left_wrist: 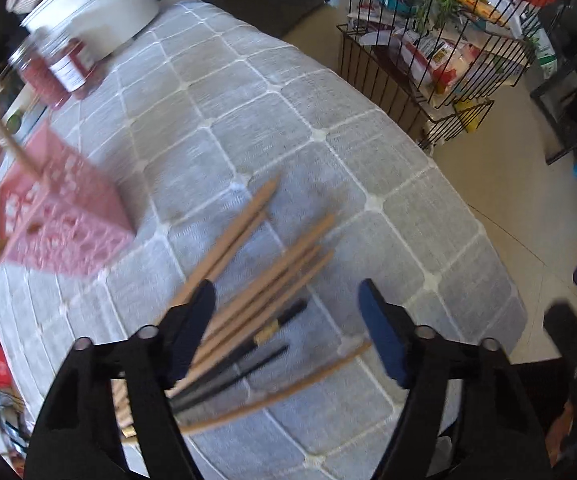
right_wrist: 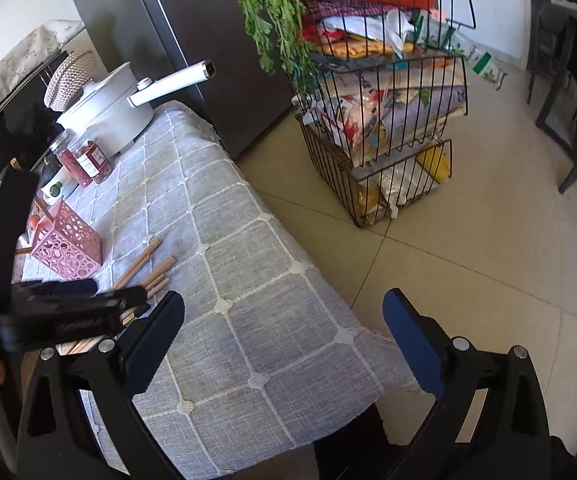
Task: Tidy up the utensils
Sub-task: 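Move the left gripper back down to the chopstick pile, then close the left gripper on another wooden chopstick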
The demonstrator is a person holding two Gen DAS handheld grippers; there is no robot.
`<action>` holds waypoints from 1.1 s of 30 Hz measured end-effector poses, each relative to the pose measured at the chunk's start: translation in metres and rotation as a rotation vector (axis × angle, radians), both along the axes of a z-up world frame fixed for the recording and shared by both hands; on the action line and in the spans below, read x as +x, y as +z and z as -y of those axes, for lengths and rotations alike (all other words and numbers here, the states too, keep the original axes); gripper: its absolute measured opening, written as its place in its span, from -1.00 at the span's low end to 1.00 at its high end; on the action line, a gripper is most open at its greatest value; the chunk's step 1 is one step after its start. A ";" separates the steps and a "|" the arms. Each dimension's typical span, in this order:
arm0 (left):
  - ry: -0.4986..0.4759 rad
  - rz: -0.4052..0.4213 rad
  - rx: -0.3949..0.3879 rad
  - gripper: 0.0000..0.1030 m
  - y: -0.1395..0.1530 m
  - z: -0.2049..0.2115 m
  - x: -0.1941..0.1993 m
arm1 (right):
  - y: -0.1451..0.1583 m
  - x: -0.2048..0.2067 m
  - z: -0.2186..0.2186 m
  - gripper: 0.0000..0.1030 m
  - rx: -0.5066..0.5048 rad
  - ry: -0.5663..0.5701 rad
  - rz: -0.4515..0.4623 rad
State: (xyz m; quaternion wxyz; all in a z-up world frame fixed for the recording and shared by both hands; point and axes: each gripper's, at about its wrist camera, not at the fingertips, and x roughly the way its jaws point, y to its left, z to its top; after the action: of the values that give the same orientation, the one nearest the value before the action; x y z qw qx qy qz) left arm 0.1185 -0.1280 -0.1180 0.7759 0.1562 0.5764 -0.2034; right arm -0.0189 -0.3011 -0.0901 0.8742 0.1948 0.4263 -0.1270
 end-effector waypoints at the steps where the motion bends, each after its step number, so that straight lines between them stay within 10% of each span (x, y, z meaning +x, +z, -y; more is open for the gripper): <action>1: -0.002 -0.010 0.001 0.16 0.000 0.005 0.008 | -0.001 0.000 0.001 0.88 0.010 -0.002 -0.003; 12: -0.027 -0.100 0.149 -0.38 -0.024 0.034 0.064 | -0.004 0.005 0.005 0.88 0.065 0.006 -0.017; 23: -0.023 -0.159 0.138 -0.65 -0.037 0.032 0.084 | -0.007 0.009 0.006 0.88 0.085 0.011 -0.031; 33: -0.099 0.146 0.081 -0.68 0.015 0.017 0.004 | -0.013 0.013 0.004 0.88 0.103 0.017 -0.068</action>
State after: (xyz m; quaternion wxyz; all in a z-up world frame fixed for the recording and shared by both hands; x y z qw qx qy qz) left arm 0.1222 -0.1445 -0.1035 0.7980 0.2302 0.5176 -0.2058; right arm -0.0062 -0.3047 -0.1036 0.8491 0.2314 0.4633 -0.1039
